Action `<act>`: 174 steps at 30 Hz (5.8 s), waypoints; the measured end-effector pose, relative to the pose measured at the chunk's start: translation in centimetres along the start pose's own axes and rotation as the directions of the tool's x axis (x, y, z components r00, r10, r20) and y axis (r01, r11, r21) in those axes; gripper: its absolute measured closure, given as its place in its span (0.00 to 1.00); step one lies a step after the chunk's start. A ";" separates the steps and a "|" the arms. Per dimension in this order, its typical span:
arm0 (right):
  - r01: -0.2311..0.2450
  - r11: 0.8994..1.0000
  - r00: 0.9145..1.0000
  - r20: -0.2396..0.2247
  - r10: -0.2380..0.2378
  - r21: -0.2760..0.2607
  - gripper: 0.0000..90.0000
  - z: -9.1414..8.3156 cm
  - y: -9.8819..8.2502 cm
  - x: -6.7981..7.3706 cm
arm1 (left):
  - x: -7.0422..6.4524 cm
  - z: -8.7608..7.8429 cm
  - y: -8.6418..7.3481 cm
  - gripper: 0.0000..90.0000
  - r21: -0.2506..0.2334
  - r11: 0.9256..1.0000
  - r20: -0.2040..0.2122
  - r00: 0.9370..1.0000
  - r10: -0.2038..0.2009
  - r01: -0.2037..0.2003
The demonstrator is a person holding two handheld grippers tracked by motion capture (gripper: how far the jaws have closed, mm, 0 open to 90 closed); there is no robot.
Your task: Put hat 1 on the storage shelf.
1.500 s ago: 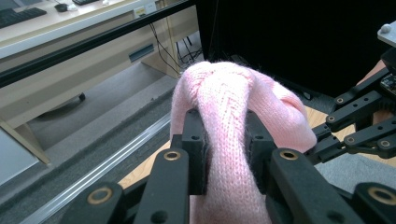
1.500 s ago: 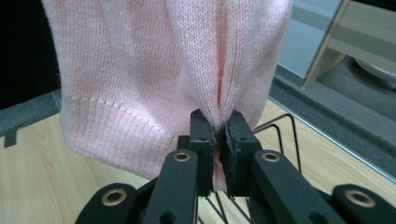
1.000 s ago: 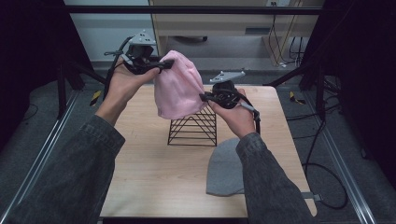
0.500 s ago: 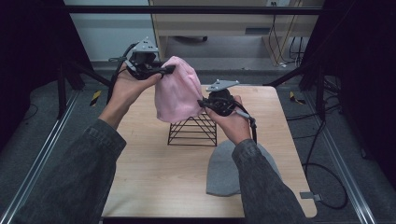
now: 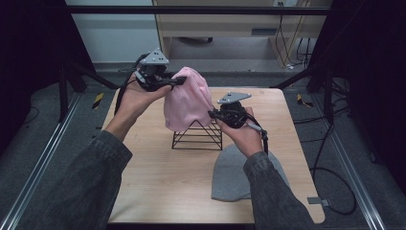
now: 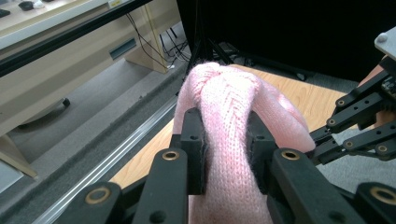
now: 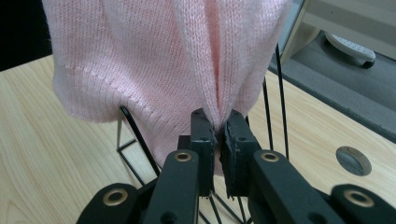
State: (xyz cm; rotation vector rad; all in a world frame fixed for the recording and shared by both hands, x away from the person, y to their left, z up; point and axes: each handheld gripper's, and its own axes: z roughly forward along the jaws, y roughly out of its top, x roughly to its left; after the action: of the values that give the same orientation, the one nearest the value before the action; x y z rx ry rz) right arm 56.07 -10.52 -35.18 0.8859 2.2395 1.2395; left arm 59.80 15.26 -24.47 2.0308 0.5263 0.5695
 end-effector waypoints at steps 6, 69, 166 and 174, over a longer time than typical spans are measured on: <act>0.009 1.000 1.000 0.003 -0.009 0.024 0.94 0.4 -0.7 0.1 | 0.3 0.6 -0.9 0.82 0.020 1.000 0.000 1.000 0.002 -0.002; -0.001 0.985 1.000 0.026 -0.003 0.171 0.93 2.4 -7.0 -0.6 | -3.8 3.3 -6.6 0.78 0.088 0.996 0.124 0.992 -0.019 0.008; -0.180 0.856 0.984 0.089 0.157 0.485 0.95 -2.9 -16.1 -8.5 | -7.1 -3.0 -18.6 0.12 0.207 0.941 0.069 0.955 -0.289 0.269; -0.093 0.929 0.995 0.061 0.076 0.359 0.96 -6.4 -13.4 -5.7 | -7.8 -3.8 -18.9 0.10 0.204 0.940 0.091 0.951 -0.296 0.273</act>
State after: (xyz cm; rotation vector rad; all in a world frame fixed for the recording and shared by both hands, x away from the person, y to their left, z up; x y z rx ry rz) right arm 51.67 -23.66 -43.11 1.1426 2.4580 0.8397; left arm 48.75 22.32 -40.59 2.1005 0.8110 0.2263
